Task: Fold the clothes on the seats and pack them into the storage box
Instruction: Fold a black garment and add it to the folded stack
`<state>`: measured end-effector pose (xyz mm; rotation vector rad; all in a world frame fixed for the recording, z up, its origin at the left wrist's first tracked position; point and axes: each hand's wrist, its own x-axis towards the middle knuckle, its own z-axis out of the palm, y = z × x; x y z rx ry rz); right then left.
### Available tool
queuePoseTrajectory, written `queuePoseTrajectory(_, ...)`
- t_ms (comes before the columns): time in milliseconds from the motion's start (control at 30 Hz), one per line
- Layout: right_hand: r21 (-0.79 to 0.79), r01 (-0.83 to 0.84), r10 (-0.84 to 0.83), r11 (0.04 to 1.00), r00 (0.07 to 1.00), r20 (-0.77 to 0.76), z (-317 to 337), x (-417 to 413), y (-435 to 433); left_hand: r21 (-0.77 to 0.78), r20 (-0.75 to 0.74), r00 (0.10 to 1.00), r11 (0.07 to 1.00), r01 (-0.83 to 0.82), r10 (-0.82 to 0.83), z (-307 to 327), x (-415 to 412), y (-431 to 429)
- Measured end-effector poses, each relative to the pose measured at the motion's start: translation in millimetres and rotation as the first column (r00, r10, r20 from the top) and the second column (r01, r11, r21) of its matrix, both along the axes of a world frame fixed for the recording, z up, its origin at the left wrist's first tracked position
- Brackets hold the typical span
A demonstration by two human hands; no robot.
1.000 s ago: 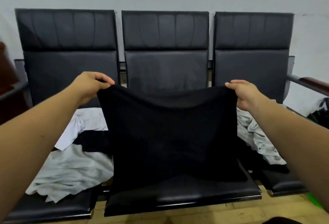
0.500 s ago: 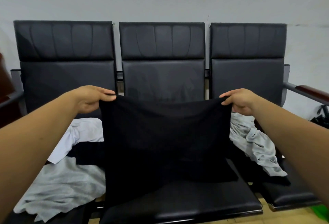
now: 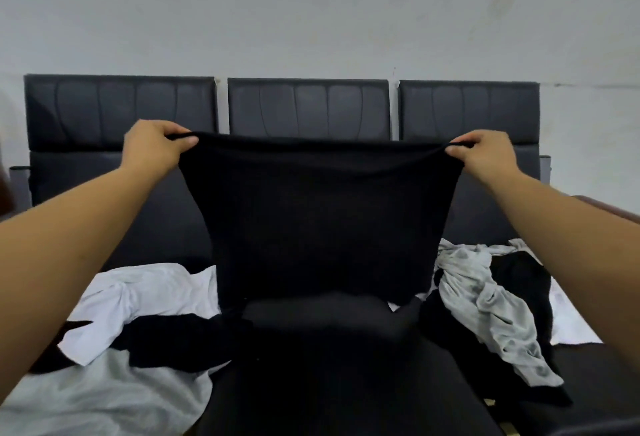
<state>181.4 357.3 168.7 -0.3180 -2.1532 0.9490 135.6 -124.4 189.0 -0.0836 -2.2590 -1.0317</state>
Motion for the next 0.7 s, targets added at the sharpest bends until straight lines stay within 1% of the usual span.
queuePoseTrajectory(67, -0.134, -0.055, 0.049, 0.99, 0.998, -0.046, 1.5, 6.9, -0.7, 0.042, 0.009, 0.999, 0.998, 0.037, -0.037, 0.2, 5.7, -5.6)
queuePoseTrajectory(167, -0.316, -0.191, 0.182, 0.929, 0.982, -0.059, -18.5, 21.0, -7.2, 0.053, 0.071, 0.993, 0.994, 0.094, -0.097, -20.3, 15.9, -15.6)
queuePoseTrajectory(300, -0.395, -0.257, 0.299, 0.882, 0.953, 0.047, -62.9, 44.1, -9.1, 0.077, 0.207, 0.952, 0.973, 0.215, -0.227, -65.0, 31.4, -26.8)
queuePoseTrajectory(333, -0.446, -0.296, 0.359, 0.845, 0.931, 0.063, -73.9, 52.3, -11.3, 0.102, 0.254, 0.931, 0.965, 0.243, -0.261, -78.3, 36.7, -31.5)
queuePoseTrajectory(367, -0.523, -0.345, 0.432, 0.779, 0.9, 0.05, -83.9, 60.8, -14.9, 0.139, 0.301, 0.905, 0.952, 0.271, -0.301, -90.9, 41.3, -36.6)
queuePoseTrajectory(433, -0.664, -0.425, 0.557, 0.615, 0.83, -0.015, -100.0, 77.6, -23.9, 0.244, 0.372, 0.822, 0.899, 0.363, -0.432, -114.6, 51.1, -47.1)
queuePoseTrajectory(467, -0.71, -0.426, 0.581, 0.561, 0.813, -0.028, -107.0, 84.0, -27.2, 0.314, 0.392, 0.766, 0.857, 0.409, -0.51, -124.2, 55.7, -50.6)
queuePoseTrajectory(500, -0.744, -0.406, 0.589, 0.531, 0.808, -0.02, -113.7, 90.5, -30.3, 0.383, 0.4, 0.713, 0.812, 0.441, -0.576, -133.2, 61.4, -52.9)
queuePoseTrajectory(533, -0.766, -0.372, 0.586, 0.525, 0.81, 0.009, -118.5, 94.9, -32.1, 0.434, 0.401, 0.674, 0.777, 0.457, -0.621, -138.7, 66.0, -53.7)
queuePoseTrajectory(633, -0.827, -0.3, 0.624, 0.475, 0.778, 0.077, -135.5, 107.8, -36.6, 0.511, 0.41, 0.631, 0.739, 0.439, -0.658, -152.1, 80.2, -54.5)
queuePoseTrajectory(700, -0.847, -0.261, 0.674, 0.463, 0.724, 0.146, -148.0, 113.3, -36.5, 0.546, 0.43, 0.6, 0.724, 0.423, -0.675, -159.0, 88.9, -54.8)
